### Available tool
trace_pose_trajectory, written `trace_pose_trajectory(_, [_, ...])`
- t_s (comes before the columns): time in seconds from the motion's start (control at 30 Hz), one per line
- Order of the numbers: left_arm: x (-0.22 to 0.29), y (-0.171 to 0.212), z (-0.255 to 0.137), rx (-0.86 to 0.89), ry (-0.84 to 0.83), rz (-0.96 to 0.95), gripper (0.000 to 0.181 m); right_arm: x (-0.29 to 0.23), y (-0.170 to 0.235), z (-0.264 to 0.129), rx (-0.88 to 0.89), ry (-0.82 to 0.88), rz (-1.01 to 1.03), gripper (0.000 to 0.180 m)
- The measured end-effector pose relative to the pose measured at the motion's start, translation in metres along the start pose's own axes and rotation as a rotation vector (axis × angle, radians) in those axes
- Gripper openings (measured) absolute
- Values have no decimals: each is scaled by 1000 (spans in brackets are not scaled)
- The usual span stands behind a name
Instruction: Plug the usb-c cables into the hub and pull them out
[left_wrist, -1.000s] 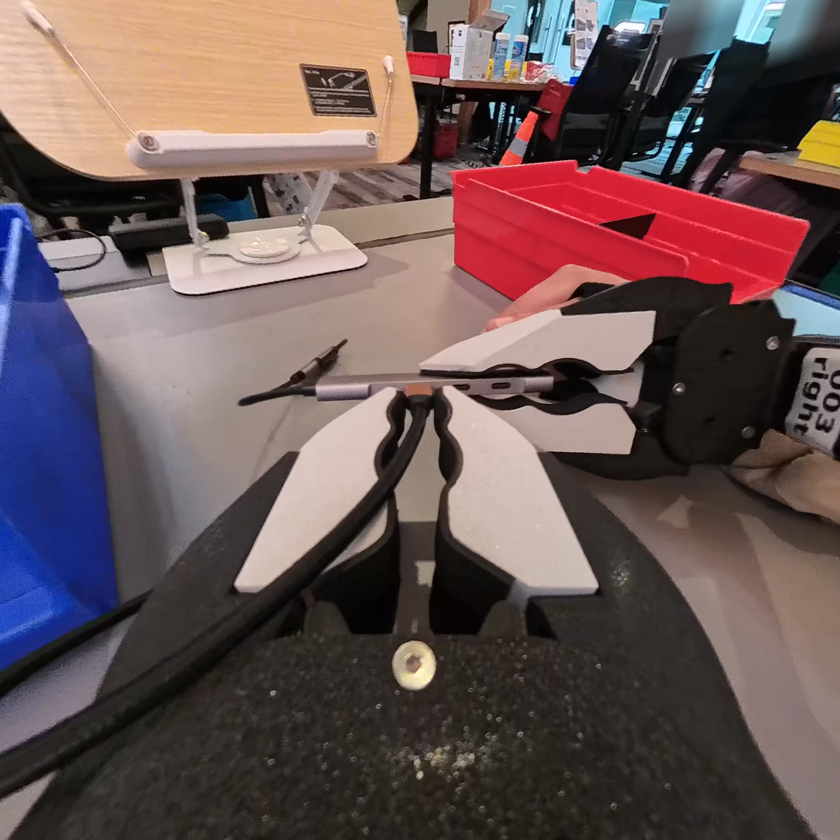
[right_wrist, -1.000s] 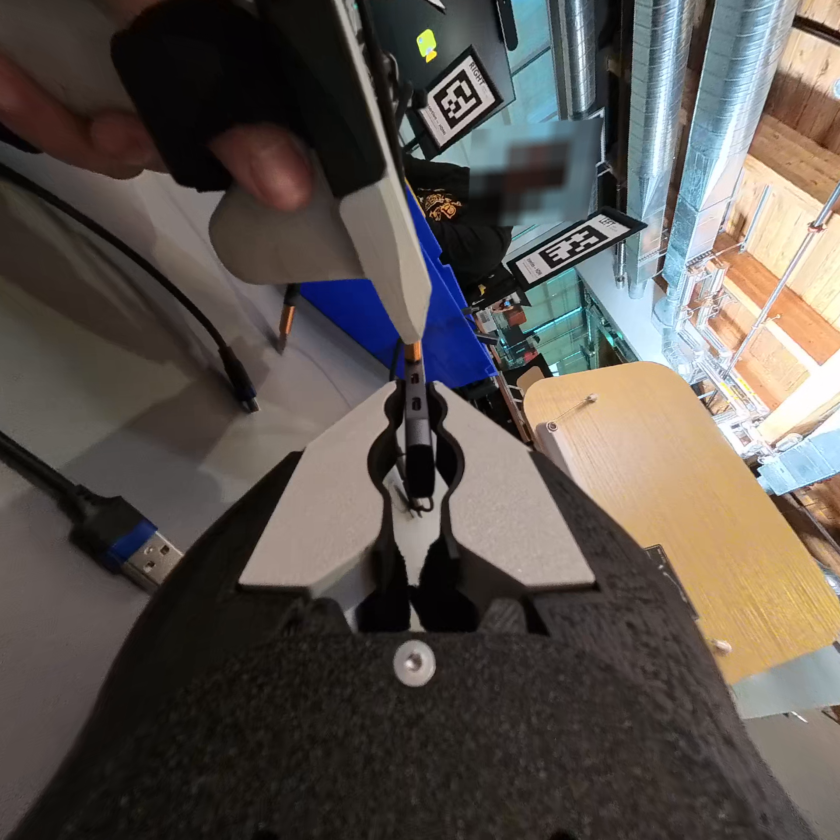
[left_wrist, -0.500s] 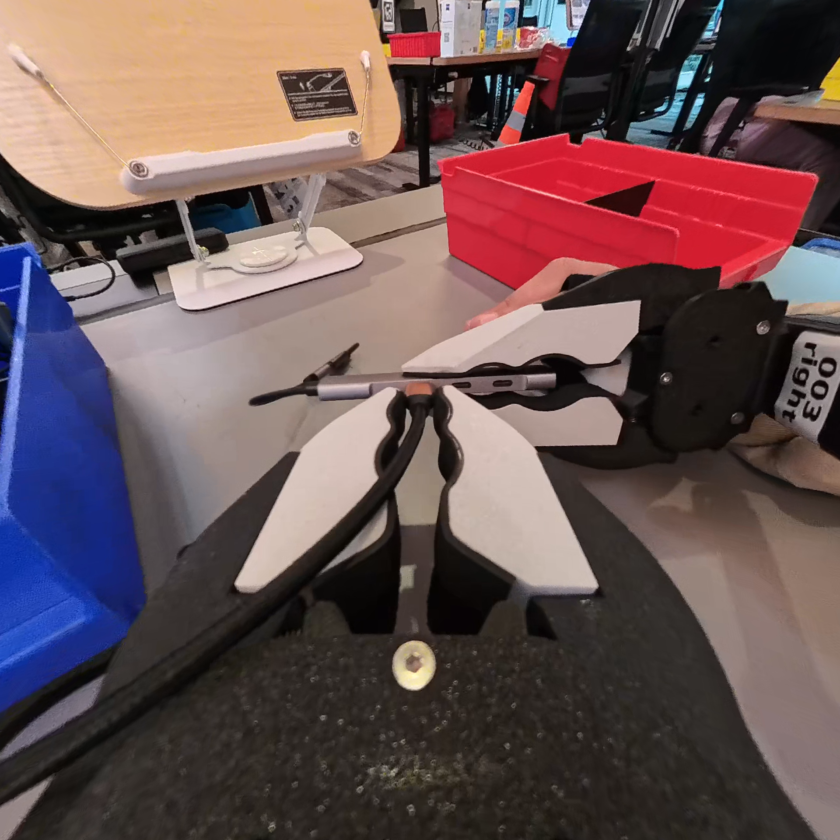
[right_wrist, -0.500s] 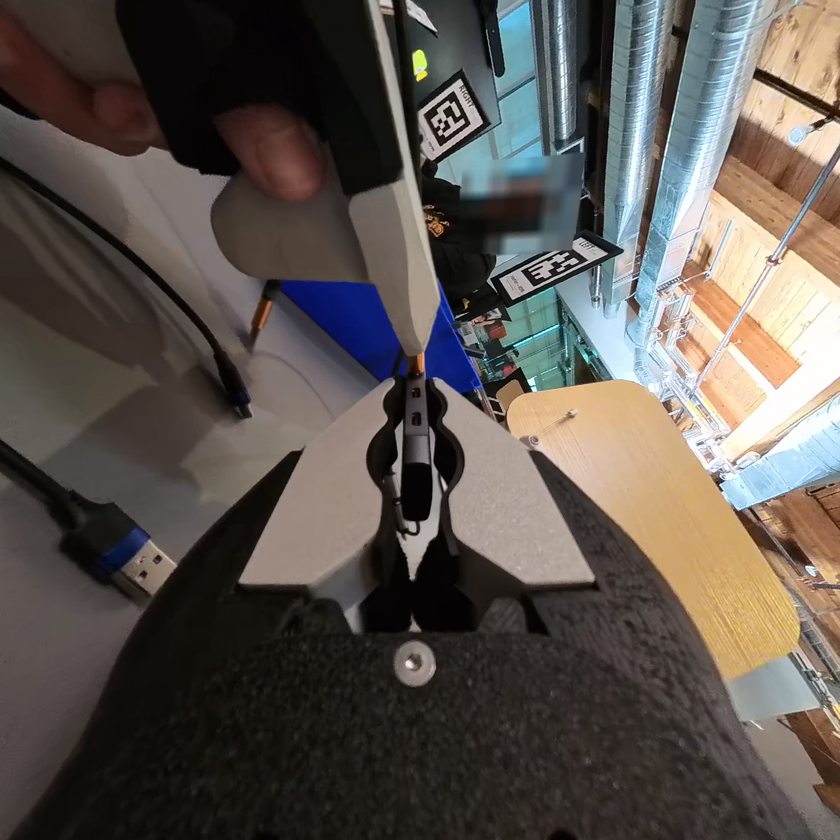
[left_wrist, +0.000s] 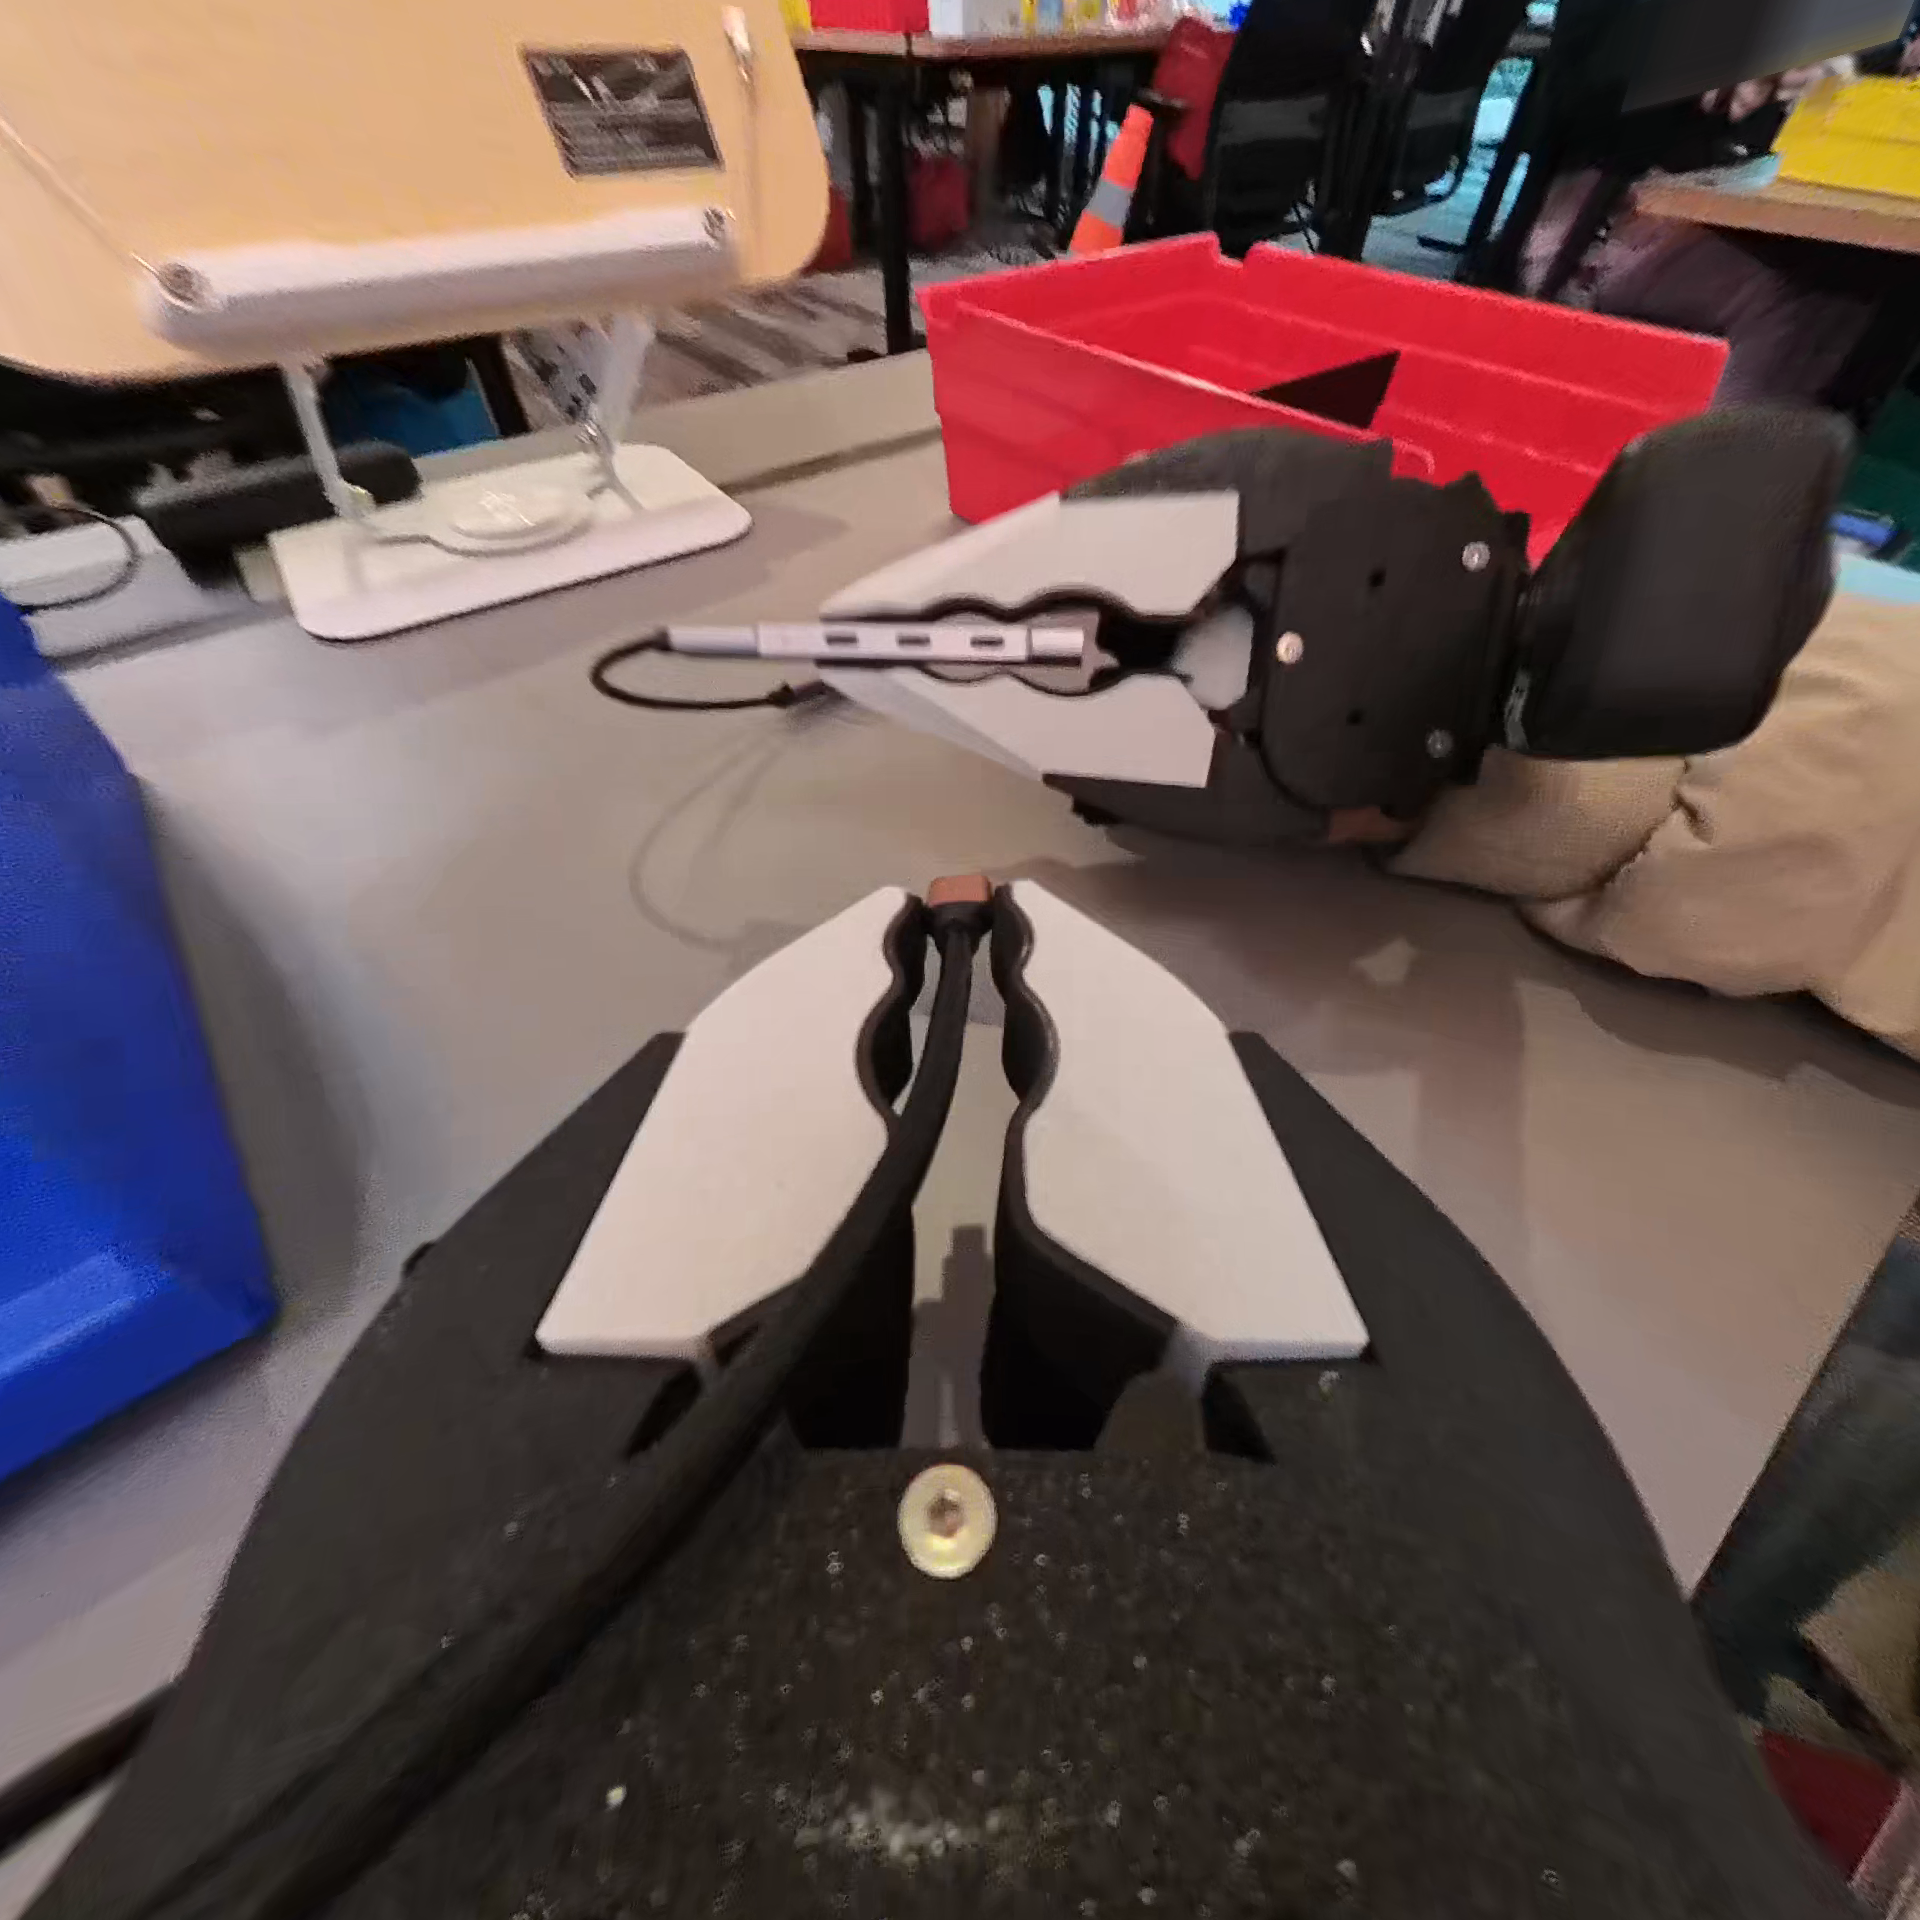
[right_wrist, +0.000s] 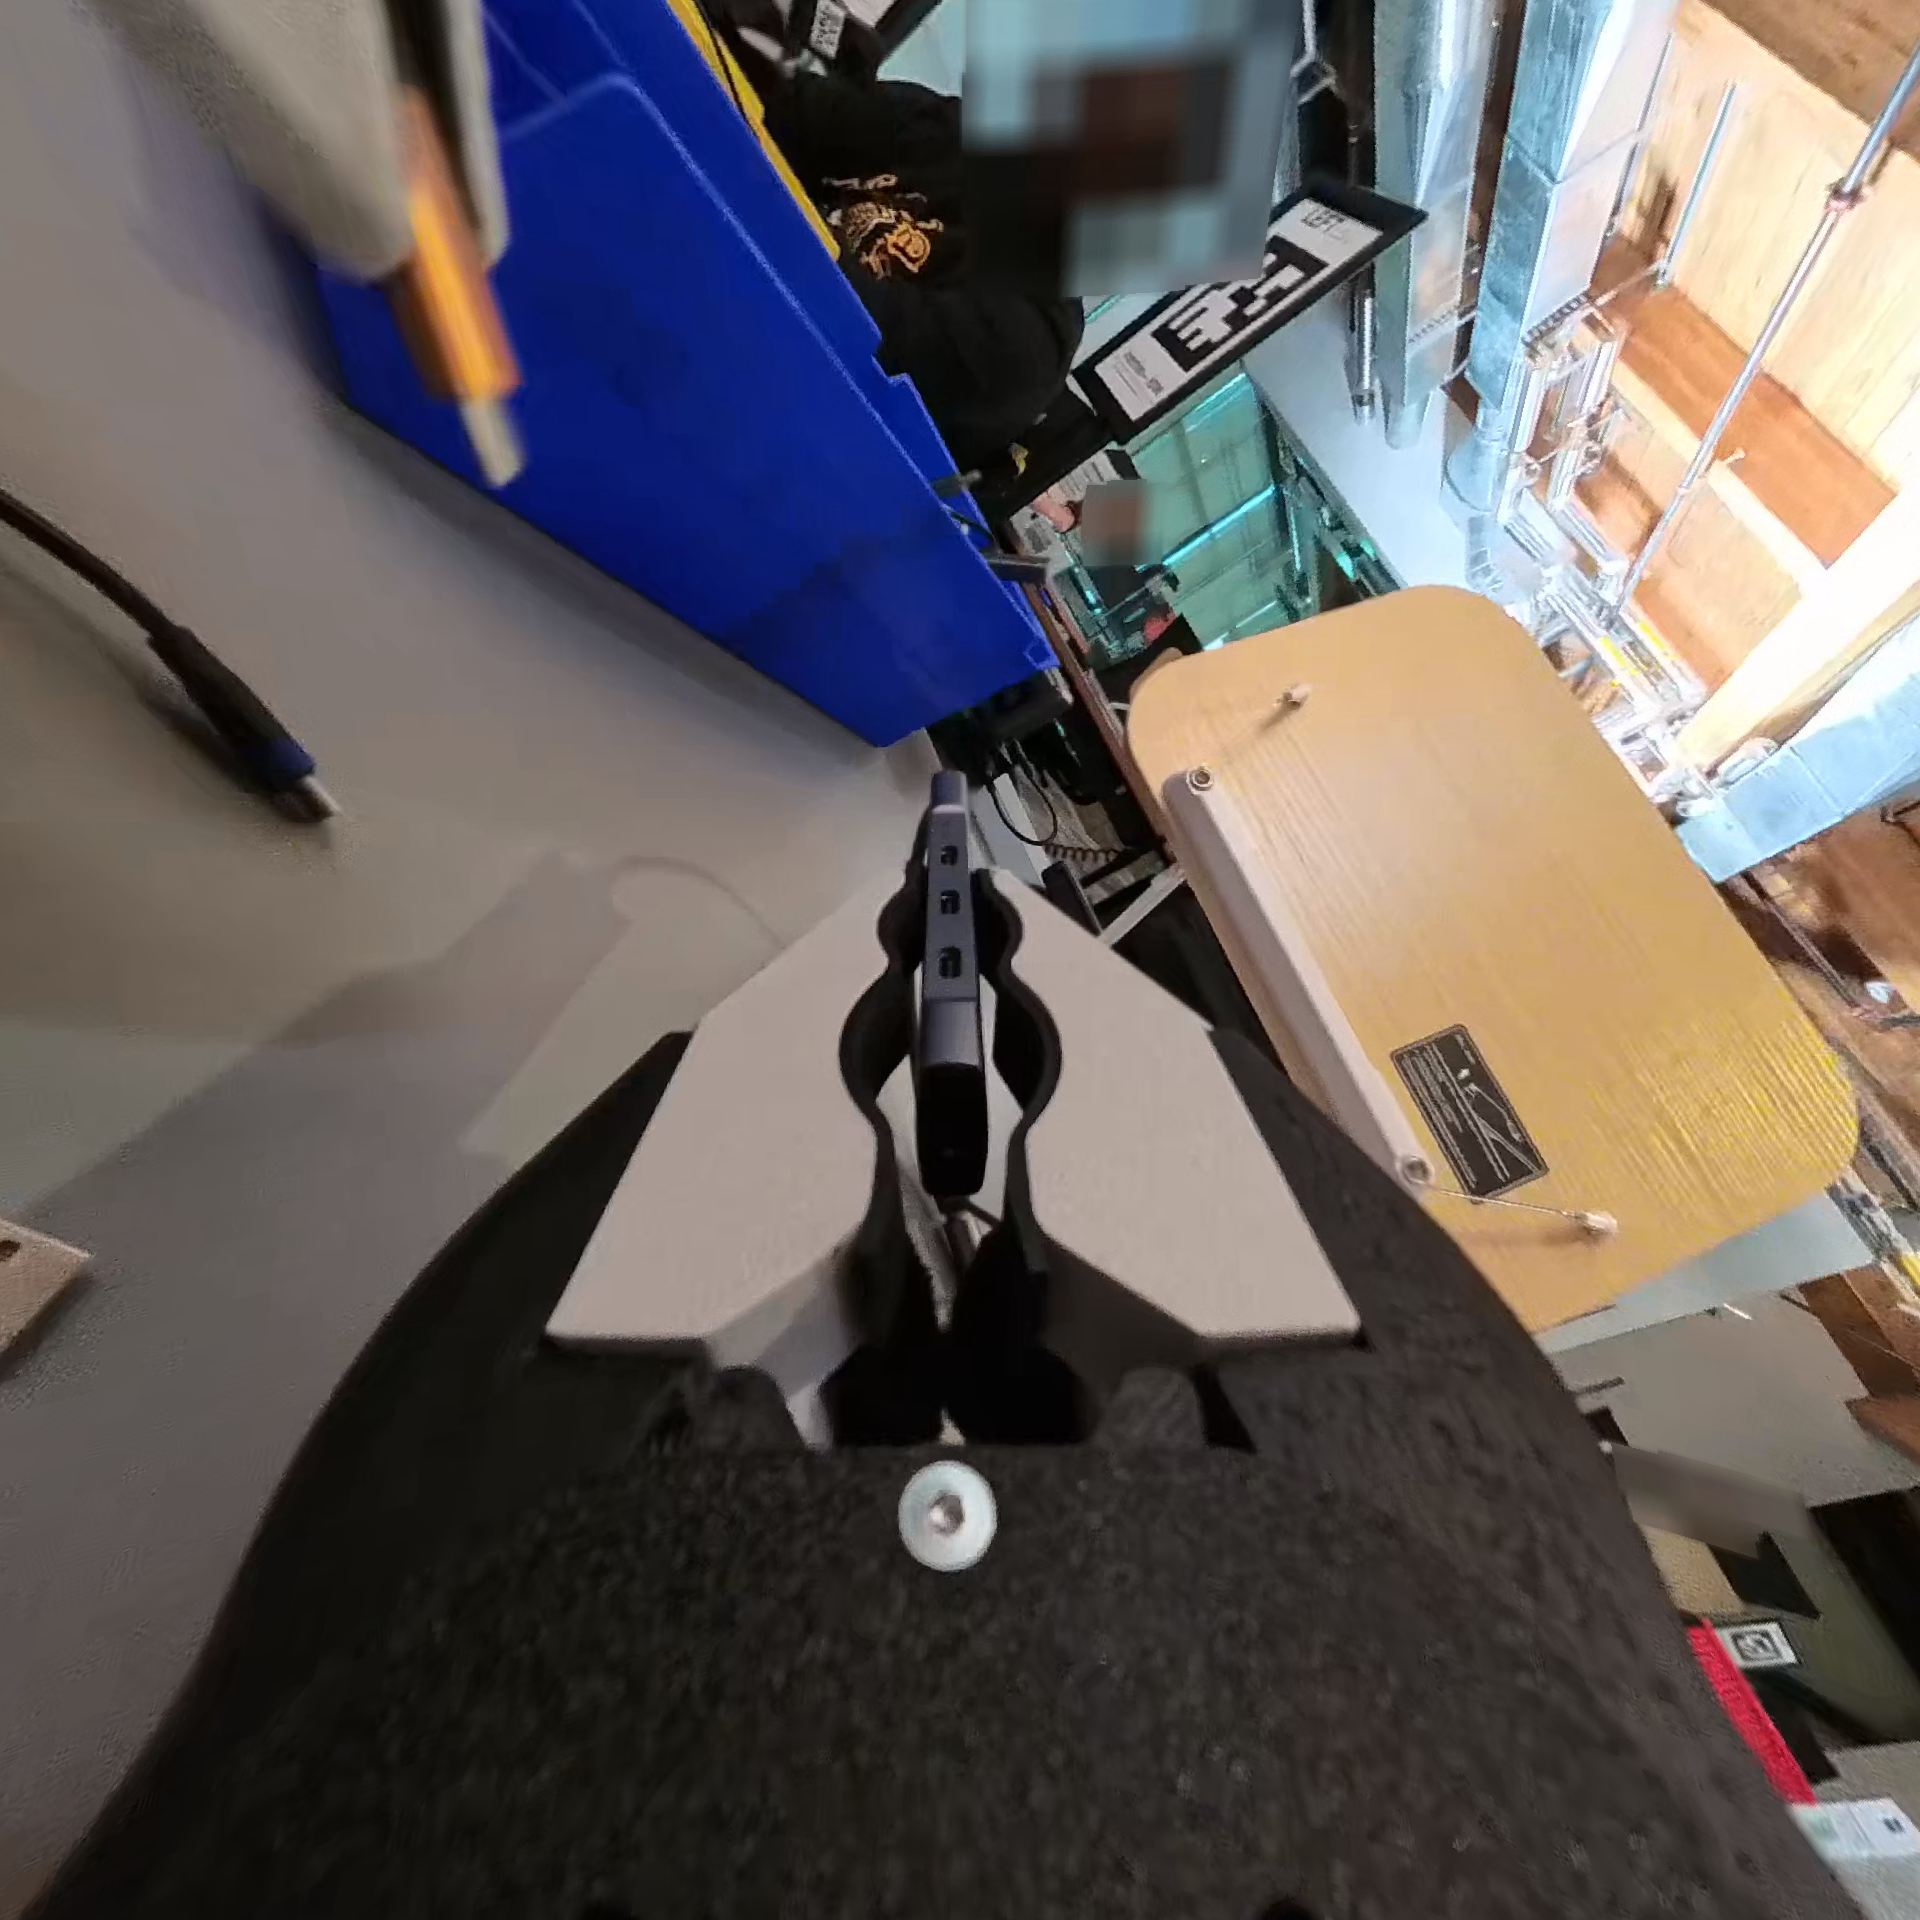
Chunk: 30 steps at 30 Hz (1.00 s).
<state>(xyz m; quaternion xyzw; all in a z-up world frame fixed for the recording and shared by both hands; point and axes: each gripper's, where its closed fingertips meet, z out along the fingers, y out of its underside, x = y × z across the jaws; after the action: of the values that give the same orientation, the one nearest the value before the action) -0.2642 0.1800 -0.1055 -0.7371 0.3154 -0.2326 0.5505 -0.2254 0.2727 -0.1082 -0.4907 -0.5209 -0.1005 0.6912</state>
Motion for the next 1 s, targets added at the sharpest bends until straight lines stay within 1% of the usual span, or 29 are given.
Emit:
trace_pose_trajectory(0.07, [6,5,6,-22,24,-5,12,8,-3,-3,13,23,42,9])
trace_pose_trajectory(0.17, [15,11,10,-50,62,2,12,34,-23,-12,16,1,172,9])
trace_pose_trajectory(0.23, [19,13,11,-59,73,26,12,71,-45,-24,21,-19,256,9])
trace_pose_trajectory(0.3, [19,13,10,-58,69,52,12,125,-60,-42,30,-3,345,9])
trace_pose_trajectory(0.33, [19,12,10,-57,68,61,12,153,-64,-52,39,10,387,8])
trace_pose_trajectory(0.4, [16,14,9,-63,67,68,12,203,-54,-70,8,21,478,9])
trace_pose_trajectory(0.5, [12,13,7,-60,71,43,12,264,-13,-92,-59,63,611,8])
trace_pose_trajectory(0.57, [9,13,5,-56,74,22,12,283,24,-101,-135,12,744,8])
trace_pose_trajectory(0.63, [5,13,4,-57,75,8,12,301,59,-110,-163,31,839,8])
trace_pose_trajectory(0.73, [2,13,2,-58,76,-3,12,310,110,-122,-213,27,990,8])
trace_pose_trajectory(0.8, [0,15,2,-63,77,-4,12,294,142,-122,-274,-60,1109,9])
trace_pose_trajectory(0.87, [1,16,3,-68,84,-5,12,275,172,-118,-338,-104,1214,9])
trace_pose_trajectory(0.93, [1,17,3,-75,87,-3,12,246,191,-109,-399,-221,1326,8])
trace_pose_trajectory(0.97, [1,18,3,-77,89,-2,12,229,199,-104,-450,-291,1386,8])
trace_pose_trajectory(1.0, [1,19,4,-81,92,-2,12,215,213,-100,-527,-314,1405,8])
